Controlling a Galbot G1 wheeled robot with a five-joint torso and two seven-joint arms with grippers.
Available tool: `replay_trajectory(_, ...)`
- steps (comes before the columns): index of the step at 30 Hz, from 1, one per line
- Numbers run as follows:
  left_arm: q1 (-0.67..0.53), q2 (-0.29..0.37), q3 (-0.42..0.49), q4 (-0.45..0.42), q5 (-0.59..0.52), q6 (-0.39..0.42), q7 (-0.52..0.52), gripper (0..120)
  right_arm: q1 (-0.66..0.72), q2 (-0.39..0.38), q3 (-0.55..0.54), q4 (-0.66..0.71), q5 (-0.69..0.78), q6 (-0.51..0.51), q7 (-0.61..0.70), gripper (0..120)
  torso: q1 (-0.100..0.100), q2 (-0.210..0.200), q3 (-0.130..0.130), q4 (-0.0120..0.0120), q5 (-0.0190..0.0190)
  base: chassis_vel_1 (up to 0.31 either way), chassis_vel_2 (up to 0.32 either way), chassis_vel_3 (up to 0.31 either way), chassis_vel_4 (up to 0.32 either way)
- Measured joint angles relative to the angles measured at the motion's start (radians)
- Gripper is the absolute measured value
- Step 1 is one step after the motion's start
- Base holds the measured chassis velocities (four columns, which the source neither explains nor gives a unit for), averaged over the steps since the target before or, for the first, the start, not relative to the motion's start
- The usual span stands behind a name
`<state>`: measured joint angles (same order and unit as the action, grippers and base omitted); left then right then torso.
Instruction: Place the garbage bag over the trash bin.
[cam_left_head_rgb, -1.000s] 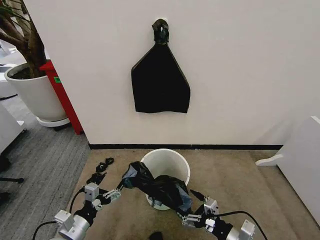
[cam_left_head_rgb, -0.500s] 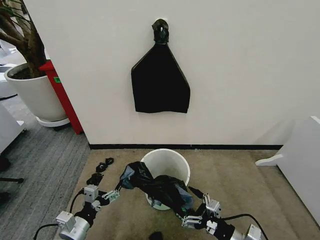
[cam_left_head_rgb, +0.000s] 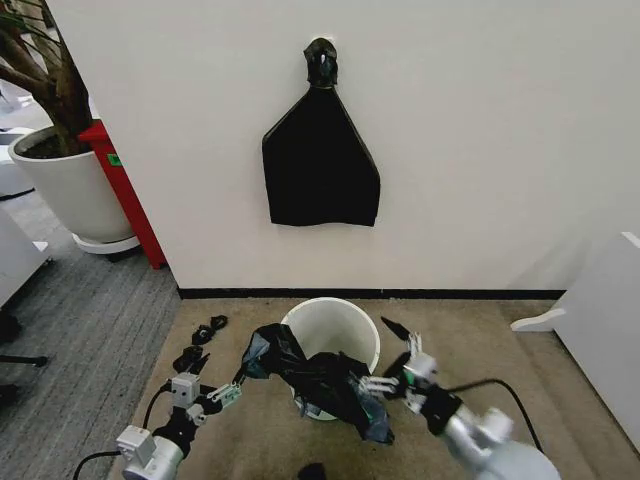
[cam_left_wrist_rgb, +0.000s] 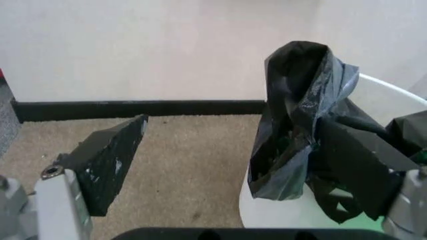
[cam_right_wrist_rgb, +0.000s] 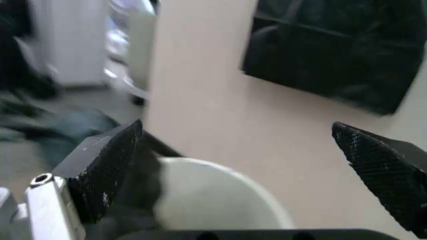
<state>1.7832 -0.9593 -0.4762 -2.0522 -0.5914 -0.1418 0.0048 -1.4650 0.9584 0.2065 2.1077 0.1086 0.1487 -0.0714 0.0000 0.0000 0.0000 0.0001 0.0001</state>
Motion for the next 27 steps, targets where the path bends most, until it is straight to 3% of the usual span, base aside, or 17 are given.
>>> replay_trajectory(6,-0.005,-0.008,0.003,-0.012,0.0,0.013,0.001,96,0.209,-0.02,-0.138,-0.056,-0.209,-0.101,0.029,100,0.0,0.0,0.0,0.0001,-0.0001,0.0,0.0,0.0,0.0)
replay_trajectory(13,-0.024,-0.029,0.018,-0.004,0.0,0.025,0.004,96,0.381,0.004,-0.322,-0.107,-0.363,-0.192,-0.089,100,0.0,0.0,0.0,0.0,-0.0003,0.0,0.0,0.0,0.0)
replay_trajectory(21,-0.028,-0.03,0.019,0.002,0.0,0.029,0.005,95,0.505,0.035,-0.464,-0.169,-0.386,-0.202,-0.168,100,0.0,0.0,0.0,0.0,-0.0003,0.0,0.0,0.0,0.0)
replay_trajectory(27,-0.023,-0.038,0.018,0.002,0.002,0.028,0.006,95,0.559,0.063,-0.511,-0.235,-0.378,-0.201,-0.16,100,0.0,0.0,0.0,-0.0002,-0.0004,0.0,0.0,0.0,0.0)
